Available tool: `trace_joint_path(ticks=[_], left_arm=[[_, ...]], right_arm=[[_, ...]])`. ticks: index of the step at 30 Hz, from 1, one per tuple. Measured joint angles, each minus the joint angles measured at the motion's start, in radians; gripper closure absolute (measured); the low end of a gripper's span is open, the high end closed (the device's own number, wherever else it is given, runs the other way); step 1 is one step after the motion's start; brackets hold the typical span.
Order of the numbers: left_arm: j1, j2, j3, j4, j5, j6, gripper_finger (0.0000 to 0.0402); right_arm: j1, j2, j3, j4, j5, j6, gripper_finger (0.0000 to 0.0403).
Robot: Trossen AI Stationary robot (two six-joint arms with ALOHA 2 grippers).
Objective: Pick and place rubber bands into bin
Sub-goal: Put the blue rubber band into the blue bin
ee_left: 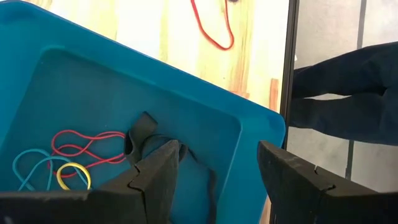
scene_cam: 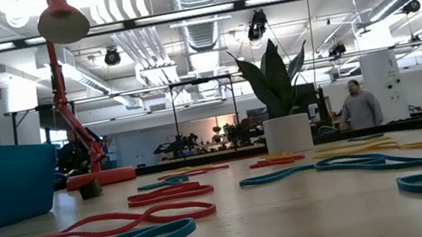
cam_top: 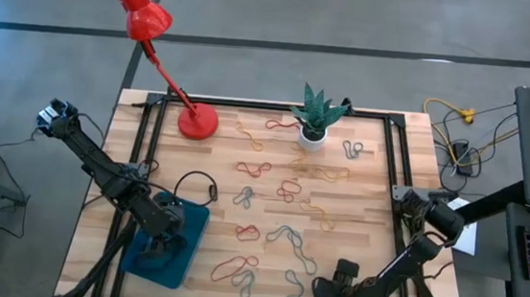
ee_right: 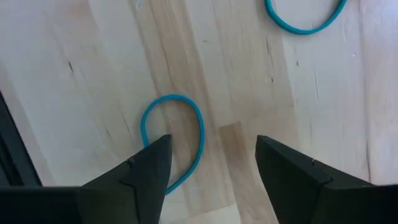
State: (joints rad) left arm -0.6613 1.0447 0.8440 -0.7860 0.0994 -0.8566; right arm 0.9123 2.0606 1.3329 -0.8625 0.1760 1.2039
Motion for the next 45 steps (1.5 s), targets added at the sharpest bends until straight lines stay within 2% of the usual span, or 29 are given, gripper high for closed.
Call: trace_joint_path(ticks=[3,7,13,25,28,35,38,41,43,45], left_arm=[[0.0,0.0,0.0,0.0,0.0,0.0,0.0199],[0.0,0.0,0.0,0.0,0.0,0.0,0.0199],[0.0,0.0,0.0,0.0,0.0,0.0,0.0199],[0.0,0.0,0.0,0.0,0.001,-0.001,0.0199],[0.0,0.0,0.0,0.0,0.001,-0.001,0.0199],[0.0,0.0,0.0,0.008,0.0,-0.001,0.0199],[0.0,0.0,0.0,0.025,-0.001,-0.001,0.0199],[0.0,0.0,0.0,0.029,-0.001,-0.002,0.0199],[0.0,0.0,0.0,0.04,-0.002,-0.002,0.0199],[0.0,0.0,0.0,0.046,-0.002,-0.002,0.0199]], right_arm=[[0.0,0.017,0.021,-0.011,-0.026,0.041,0.0208],[-0.001,0.019,0.021,0.008,-0.053,0.105,0.0257],[-0.001,0.019,0.012,0.051,-0.066,0.102,0.0323],[-0.025,0.005,-0.009,0.114,-0.117,0.203,0.0393],[-0.046,-0.027,-0.007,0.142,-0.058,0.26,0.0394],[-0.15,-0.168,-0.013,0.132,0.249,0.333,0.0395],[-0.204,-0.22,-0.017,0.131,0.329,0.268,0.0395],[-0.277,-0.287,-0.014,0.195,0.375,0.122,0.0395],[-0.322,-0.315,-0.012,0.206,0.371,0.005,0.0395],[-0.355,-0.315,-0.014,0.189,0.316,-0.082,0.0395]])
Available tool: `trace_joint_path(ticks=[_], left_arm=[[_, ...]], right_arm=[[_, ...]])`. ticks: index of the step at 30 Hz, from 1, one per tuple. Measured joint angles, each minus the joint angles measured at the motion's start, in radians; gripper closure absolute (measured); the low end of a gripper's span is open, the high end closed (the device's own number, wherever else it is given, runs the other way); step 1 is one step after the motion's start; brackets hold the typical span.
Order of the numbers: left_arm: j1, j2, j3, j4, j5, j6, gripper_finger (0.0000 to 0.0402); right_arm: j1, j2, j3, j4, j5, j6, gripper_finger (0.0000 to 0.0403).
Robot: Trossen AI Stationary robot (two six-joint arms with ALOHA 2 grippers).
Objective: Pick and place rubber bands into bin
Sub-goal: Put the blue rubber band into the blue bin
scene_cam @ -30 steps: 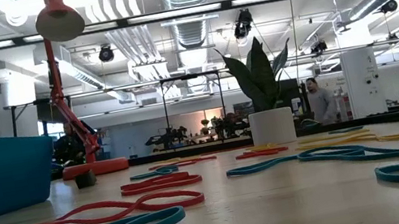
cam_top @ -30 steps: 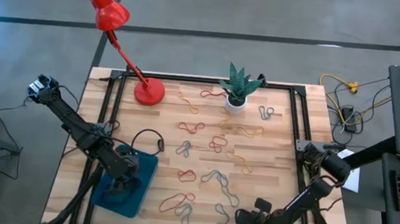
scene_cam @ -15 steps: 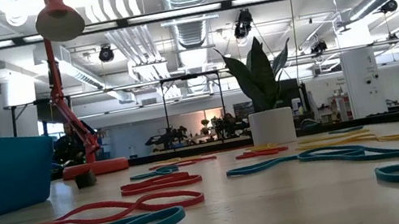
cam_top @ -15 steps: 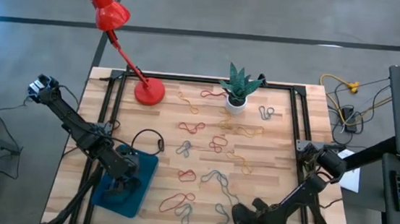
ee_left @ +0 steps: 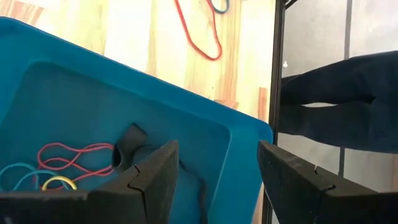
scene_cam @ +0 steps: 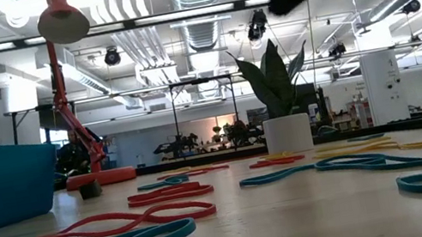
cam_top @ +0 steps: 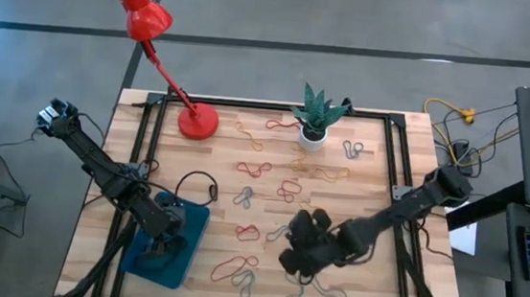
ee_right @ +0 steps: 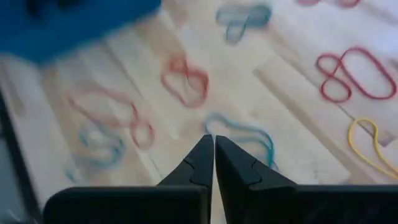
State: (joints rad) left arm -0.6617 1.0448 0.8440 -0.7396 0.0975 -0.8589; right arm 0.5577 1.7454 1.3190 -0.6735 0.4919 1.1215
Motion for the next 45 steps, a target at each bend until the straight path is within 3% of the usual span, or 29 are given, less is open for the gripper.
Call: trace_joint_path(ticks=[3,7,12,20,25,38,45], left_arm=[[0.0,0.0,0.0,0.001,-0.001,0.0,0.0199],[0.0,0.0,0.0,0.0,-0.001,-0.002,0.0199],[0.0,0.002,0.0,0.0,-0.009,0.001,0.0199],[0.0,0.002,-0.004,-0.001,-0.04,0.01,0.0199],[0.0,0.002,-0.018,-0.001,-0.041,0.004,0.0199],[0.0,0.002,-0.041,-0.001,-0.041,0.005,0.0199],[0.0,0.002,-0.05,-0.001,-0.044,0.01,0.0199]], right_arm=[[-0.018,0.011,-0.004,-0.03,-0.138,-0.077,0.0395],[-0.009,0.037,-0.005,-0.027,-0.258,-0.053,0.0392],[0.048,0.058,-0.007,-0.03,-0.338,0.004,0.0353],[0.108,0.11,-0.006,-0.027,-0.364,-0.015,0.0244],[0.121,0.185,-0.007,-0.031,-0.377,-0.073,0.0205],[0.158,0.205,-0.004,-0.138,-0.36,0.101,0.0197],[0.184,0.207,-0.012,-0.126,-0.373,0.185,0.0215]])
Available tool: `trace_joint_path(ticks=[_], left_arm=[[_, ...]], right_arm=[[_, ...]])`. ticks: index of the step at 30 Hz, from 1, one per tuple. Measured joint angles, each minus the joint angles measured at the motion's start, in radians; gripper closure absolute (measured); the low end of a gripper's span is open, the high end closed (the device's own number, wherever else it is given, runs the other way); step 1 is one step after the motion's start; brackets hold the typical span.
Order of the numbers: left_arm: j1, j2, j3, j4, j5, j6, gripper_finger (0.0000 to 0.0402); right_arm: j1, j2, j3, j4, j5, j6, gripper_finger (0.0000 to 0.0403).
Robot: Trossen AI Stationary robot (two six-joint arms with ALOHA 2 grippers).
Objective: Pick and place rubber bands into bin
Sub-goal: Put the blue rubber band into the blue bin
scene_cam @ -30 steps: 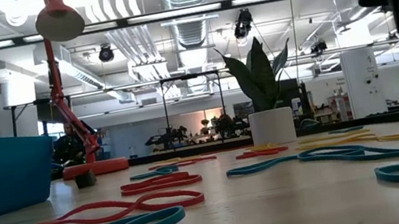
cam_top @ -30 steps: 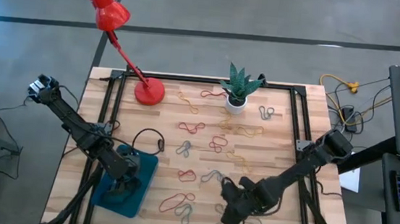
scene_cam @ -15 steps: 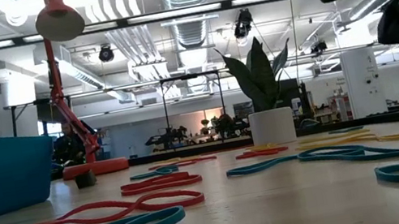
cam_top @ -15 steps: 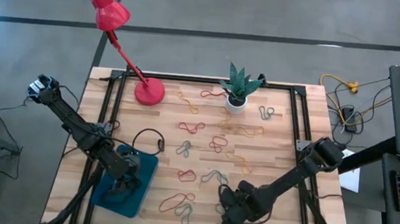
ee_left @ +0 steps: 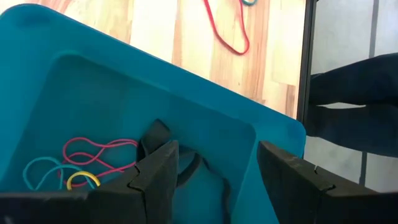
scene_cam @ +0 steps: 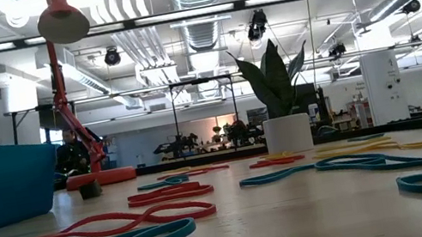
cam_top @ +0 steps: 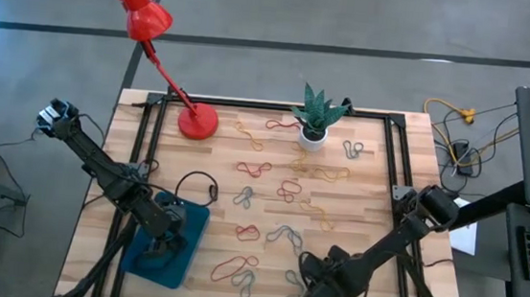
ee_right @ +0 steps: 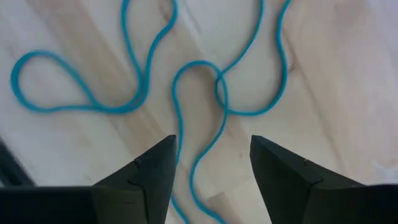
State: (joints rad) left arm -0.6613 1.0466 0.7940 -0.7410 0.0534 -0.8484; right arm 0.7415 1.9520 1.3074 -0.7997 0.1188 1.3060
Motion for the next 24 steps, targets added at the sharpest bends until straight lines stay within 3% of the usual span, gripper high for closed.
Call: trace_joint_path(ticks=[15,24], left_arm=[[0.0,0.0,-0.003,-0.001,0.001,0.018,0.0199],[0.0,0.0,-0.003,0.0,0.0,0.026,0.0199]], right_arm=[[-0.028,0.052,-0.006,0.042,-0.06,0.002,0.0257],[-0.045,0.055,-0.008,0.071,-0.117,-0.026,0.0381]])
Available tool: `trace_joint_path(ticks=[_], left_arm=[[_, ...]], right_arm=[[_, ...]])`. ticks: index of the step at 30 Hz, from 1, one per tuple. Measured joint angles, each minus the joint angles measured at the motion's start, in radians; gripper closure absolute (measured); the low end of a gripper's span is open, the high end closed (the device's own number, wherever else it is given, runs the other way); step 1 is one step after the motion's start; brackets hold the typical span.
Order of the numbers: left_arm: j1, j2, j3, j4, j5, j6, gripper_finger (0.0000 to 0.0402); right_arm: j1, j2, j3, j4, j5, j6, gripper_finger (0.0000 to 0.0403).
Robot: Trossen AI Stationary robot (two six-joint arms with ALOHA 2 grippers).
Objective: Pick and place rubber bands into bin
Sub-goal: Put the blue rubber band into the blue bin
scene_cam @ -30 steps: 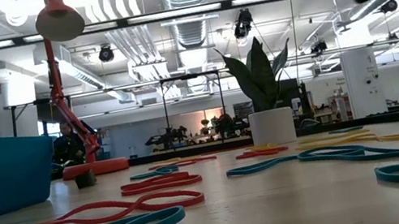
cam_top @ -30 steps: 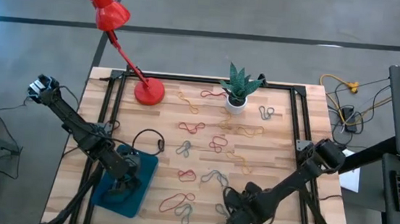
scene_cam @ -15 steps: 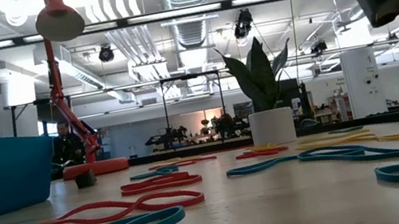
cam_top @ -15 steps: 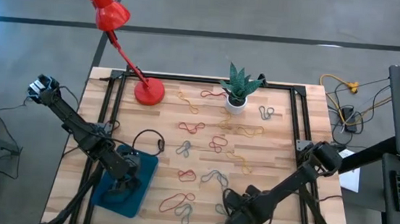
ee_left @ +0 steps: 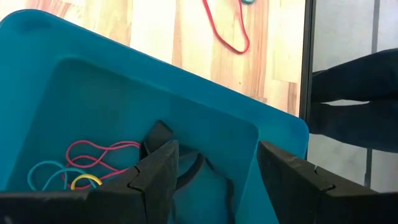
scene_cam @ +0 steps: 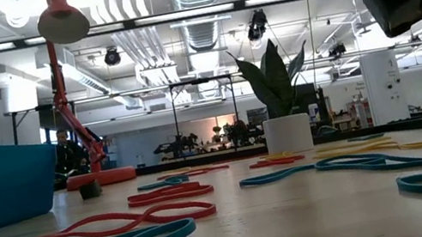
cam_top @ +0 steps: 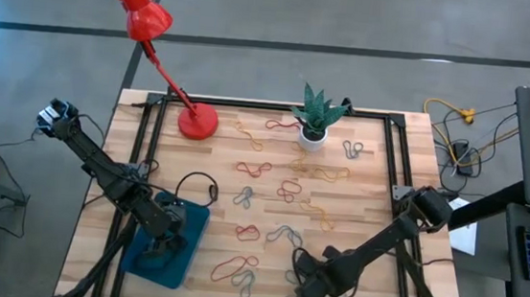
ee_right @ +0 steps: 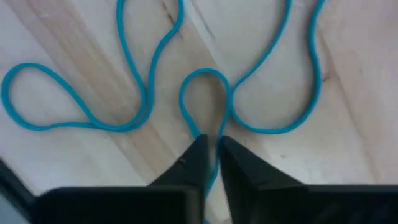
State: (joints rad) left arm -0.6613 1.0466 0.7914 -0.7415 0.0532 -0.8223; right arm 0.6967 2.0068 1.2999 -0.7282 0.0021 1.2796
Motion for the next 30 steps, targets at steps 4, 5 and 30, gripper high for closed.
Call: trace_joint_path(ticks=[4,5,30], left_arm=[[0.0,0.0,0.0,0.0,0.0,0.0,0.0199],[0.0,0.0,0.0,0.0,0.0,0.0,0.0199],[0.007,-0.002,0.042,0.071,-0.446,0.044,0.0198]], right_arm=[[-0.013,-0.004,-0.002,0.048,-0.051,-0.007,0.0394],[-0.017,-0.006,0.001,0.068,-0.058,-0.007,0.0394],[-0.461,-0.233,0.139,0.479,0.115,-0.484,0.0395]])
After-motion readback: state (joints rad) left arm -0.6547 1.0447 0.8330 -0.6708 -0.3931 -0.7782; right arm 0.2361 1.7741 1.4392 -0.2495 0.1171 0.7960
